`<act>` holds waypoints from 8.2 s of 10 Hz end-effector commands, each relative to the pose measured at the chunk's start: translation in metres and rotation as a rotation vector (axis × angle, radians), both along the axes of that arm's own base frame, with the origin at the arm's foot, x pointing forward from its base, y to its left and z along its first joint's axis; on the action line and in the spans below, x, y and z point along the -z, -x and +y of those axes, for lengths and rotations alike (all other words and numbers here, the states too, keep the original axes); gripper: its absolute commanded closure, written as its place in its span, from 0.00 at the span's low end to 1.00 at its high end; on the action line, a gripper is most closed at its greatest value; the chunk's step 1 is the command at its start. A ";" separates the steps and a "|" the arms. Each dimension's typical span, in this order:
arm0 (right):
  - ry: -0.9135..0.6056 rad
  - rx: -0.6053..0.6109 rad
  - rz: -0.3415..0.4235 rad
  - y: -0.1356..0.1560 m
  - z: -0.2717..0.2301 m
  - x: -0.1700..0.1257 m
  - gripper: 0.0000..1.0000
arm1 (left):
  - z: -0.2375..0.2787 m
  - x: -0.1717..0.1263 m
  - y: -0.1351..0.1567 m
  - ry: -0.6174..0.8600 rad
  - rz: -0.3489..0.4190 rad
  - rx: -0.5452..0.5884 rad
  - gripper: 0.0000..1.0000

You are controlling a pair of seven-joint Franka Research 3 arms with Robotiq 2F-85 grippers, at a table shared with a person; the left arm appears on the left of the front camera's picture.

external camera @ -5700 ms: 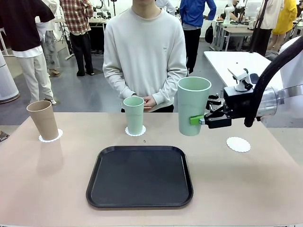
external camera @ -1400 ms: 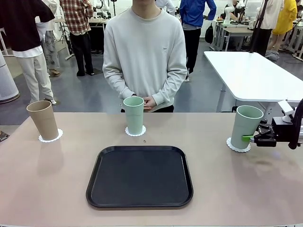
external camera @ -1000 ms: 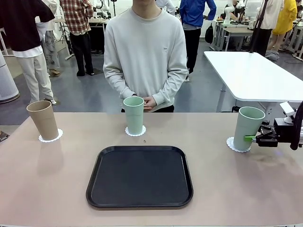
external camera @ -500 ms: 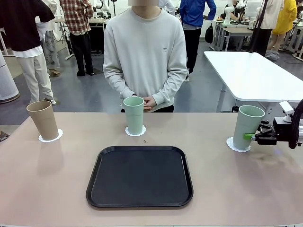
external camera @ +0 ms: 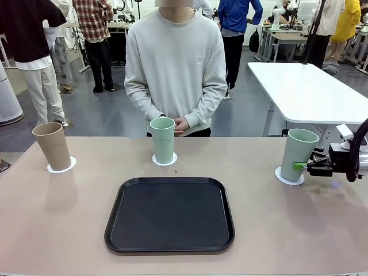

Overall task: Place coasters on the table and set cups on them.
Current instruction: Take one Reusable plastic cup from the Flat Tray and place it on a coaster set by the human.

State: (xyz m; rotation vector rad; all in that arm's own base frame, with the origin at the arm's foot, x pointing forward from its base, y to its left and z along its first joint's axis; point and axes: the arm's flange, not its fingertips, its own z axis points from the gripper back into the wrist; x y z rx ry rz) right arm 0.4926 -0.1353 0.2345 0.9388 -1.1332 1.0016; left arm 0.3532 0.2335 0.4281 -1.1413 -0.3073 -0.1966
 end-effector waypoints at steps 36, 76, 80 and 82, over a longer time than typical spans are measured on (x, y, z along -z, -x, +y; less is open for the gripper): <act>0.228 0.280 0.319 0.075 -0.066 -0.085 0.00 | 0.000 -0.003 0.000 0.014 0.000 -0.007 0.00; -0.238 0.175 1.068 0.132 -0.090 -0.201 0.00 | 0.000 -0.003 0.000 0.014 0.000 -0.007 0.00; -0.265 0.160 1.132 0.157 -0.114 -0.179 0.00 | 0.000 -0.003 0.000 0.014 0.000 -0.007 0.00; -0.272 0.168 1.140 0.153 -0.108 -0.182 0.00 | 0.000 -0.003 0.000 0.014 0.000 -0.007 0.00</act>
